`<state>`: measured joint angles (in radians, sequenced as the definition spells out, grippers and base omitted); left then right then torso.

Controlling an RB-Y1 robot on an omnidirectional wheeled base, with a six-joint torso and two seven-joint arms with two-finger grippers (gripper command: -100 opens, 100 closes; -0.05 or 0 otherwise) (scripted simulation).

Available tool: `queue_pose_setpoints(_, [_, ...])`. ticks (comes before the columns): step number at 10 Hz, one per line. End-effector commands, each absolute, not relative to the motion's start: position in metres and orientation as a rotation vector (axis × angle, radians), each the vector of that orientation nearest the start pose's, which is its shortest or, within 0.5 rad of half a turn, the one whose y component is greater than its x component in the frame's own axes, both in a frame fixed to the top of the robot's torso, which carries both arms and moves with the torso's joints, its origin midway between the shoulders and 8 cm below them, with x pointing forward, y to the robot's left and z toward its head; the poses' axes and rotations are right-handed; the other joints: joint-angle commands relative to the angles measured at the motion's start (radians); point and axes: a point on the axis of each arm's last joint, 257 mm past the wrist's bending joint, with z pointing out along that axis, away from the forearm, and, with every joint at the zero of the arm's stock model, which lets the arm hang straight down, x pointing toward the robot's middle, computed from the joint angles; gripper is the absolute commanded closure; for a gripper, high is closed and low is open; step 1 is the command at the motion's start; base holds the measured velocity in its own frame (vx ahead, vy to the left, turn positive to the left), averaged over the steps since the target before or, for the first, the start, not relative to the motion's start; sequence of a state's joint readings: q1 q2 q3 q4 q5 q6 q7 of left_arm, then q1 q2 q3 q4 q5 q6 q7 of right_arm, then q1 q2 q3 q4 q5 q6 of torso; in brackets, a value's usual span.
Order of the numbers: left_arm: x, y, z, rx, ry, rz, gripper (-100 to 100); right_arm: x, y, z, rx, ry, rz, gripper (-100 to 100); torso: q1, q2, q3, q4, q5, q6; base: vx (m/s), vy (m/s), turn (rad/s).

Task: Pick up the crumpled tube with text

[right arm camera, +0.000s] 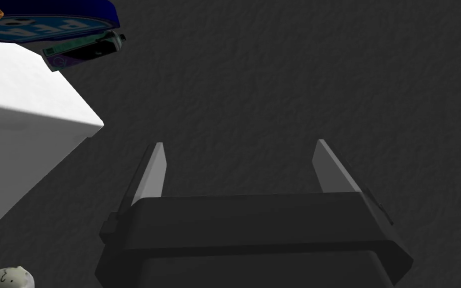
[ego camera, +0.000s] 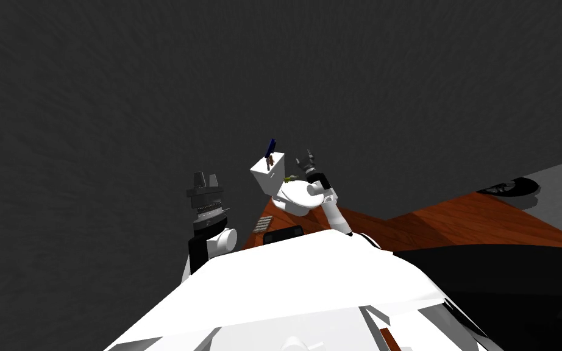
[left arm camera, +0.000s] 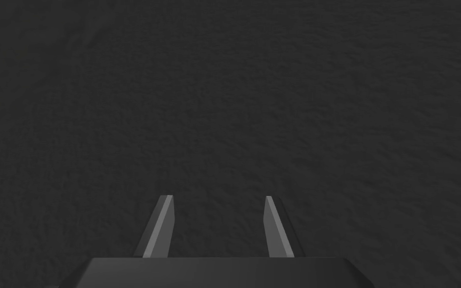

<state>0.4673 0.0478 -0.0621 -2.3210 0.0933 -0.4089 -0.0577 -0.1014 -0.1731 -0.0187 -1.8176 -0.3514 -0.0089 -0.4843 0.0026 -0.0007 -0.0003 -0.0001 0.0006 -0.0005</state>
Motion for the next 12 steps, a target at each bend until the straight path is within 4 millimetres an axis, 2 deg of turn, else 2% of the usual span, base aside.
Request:
queue_pose_setpoints(1, [0.355,0.260,0.035,-0.684,0.635,-1.382,0,0.568,-0.240,-0.051,1.413,0.694,1.979,-100,0.000,0.000,0.000,0.000,0.000,0.000,-0.008,0.035,-0.080])
queue_pose_setpoints(2, [0.355,0.260,0.035,-0.684,0.635,-1.382,0,0.571,-0.240,-0.064,1.451,0.712,1.961,-100,0.000,0.000,0.000,0.000,0.000,0.000,-0.005,0.026,-0.023])
queue_pose_setpoints(3, [0.355,0.260,0.035,-0.684,0.635,-1.382,0,0.583,-0.237,-0.072,1.524,0.707,1.982,-100,0.000,0.000,0.000,0.000,0.000,0.000,0.003,0.023,-0.027])
queue_pose_setpoints(4, [0.355,0.260,0.035,-0.684,0.635,-1.382,0,0.583,-0.236,-0.075,1.534,0.714,1.976,-100,0.000,0.000,0.000,0.000,0.000,0.000,0.005,0.017,-0.016])
queue_pose_setpoints(5, [0.355,0.260,0.035,-0.684,0.635,-1.382,0,0.594,-0.232,-0.083,1.606,0.708,1.996,-100,-0.001,0.000,0.000,0.000,0.000,0.000,0.008,0.018,-0.020])
queue_pose_setpoints(6, [0.355,0.260,0.035,-0.684,0.635,-1.382,0,0.594,-0.231,-0.086,1.618,0.716,1.989,-100,-0.001,-0.001,0.000,0.000,0.000,0.000,0.007,0.017,-0.008])
queue_pose_setpoints(9, [0.355,0.260,0.035,-0.684,0.635,-1.382,0,0.613,-0.221,-0.106,1.781,0.714,2.013,-100,-0.001,-0.001,0.000,0.000,0.000,0.000,0.011,0.022,0.000])
queue_pose_setpoints(10, [0.355,0.260,0.035,-0.684,0.635,-1.382,0,0.613,-0.221,-0.107,1.786,0.718,2.010,-100,0.000,-0.001,-0.001,0.000,0.000,0.000,0.015,0.022,0.005])
queue_pose_setpoints(12, [0.355,0.260,0.035,-0.684,0.635,-1.382,0,0.627,-0.209,-0.122,1.933,0.702,2.036,-100,0.000,-0.001,-0.001,0.000,0.000,0.000,0.025,0.030,0.029])
